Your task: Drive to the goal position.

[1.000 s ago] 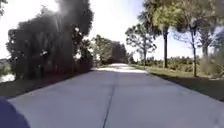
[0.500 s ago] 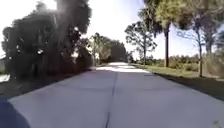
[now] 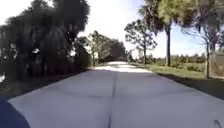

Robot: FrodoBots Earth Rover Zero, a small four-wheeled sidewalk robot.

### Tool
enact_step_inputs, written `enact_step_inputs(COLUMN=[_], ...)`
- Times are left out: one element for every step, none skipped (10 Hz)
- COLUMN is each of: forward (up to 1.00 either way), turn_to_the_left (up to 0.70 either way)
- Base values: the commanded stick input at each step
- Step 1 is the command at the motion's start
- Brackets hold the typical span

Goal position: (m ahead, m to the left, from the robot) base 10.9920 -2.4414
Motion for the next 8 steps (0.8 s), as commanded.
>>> enact_step_inputs(forward=[0.70, 0.70, 0.70, 0.70, 0.70, 0.70, 0.70, 0.70], turn_to_the_left=[-0.35, -0.23, 0.00, 0.00, 0.00, 0.00, 0.00, 0.00])
